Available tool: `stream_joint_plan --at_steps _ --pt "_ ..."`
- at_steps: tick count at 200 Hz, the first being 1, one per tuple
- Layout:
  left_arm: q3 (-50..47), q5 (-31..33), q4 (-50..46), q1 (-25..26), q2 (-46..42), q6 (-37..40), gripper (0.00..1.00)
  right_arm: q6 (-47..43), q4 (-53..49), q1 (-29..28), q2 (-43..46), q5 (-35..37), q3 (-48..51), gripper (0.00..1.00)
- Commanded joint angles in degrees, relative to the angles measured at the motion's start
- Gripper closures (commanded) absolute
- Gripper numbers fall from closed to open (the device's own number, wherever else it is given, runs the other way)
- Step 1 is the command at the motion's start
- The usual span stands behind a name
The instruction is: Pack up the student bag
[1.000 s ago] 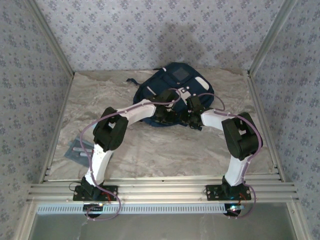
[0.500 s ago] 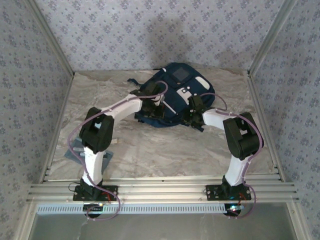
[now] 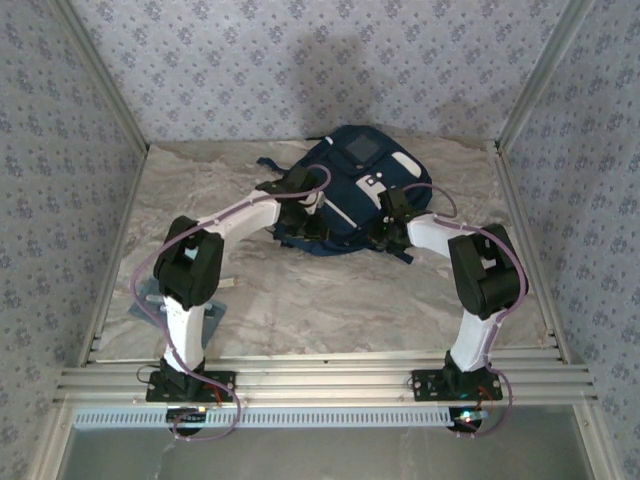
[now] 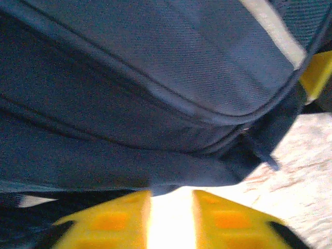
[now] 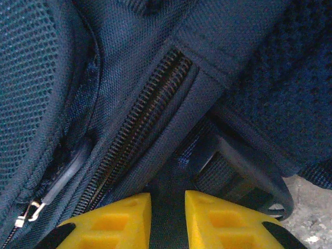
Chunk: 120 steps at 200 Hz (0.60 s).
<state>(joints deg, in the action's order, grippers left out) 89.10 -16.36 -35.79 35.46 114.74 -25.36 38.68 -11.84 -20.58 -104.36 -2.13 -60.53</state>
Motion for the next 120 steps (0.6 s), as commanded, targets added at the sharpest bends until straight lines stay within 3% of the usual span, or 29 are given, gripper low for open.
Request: stream_joint_plan --at_steps 1,24,71,120 --pt "2.3 -2.6 3.3 2.1 -2.7 -4.7 0.64 -0.9 -6.4 -0.4 -0.3 1.7 -0.4 0.74" --pt "2.0 -2.0 5.1 3.6 -3.5 -9.3 0.59 -0.7 -6.1 -0.4 -0.2 1.5 -0.5 0.73" --pt "-3.0 1.5 13.5 6.7 -4.0 -17.0 0.58 -0.3 -5.5 -1.0 -0.3 1.1 -0.6 0.73" --pt "-2.8 6.0 18.1 7.7 -0.5 -18.9 0.60 0.1 -4.9 -1.4 -0.3 0.7 -0.1 0.73"
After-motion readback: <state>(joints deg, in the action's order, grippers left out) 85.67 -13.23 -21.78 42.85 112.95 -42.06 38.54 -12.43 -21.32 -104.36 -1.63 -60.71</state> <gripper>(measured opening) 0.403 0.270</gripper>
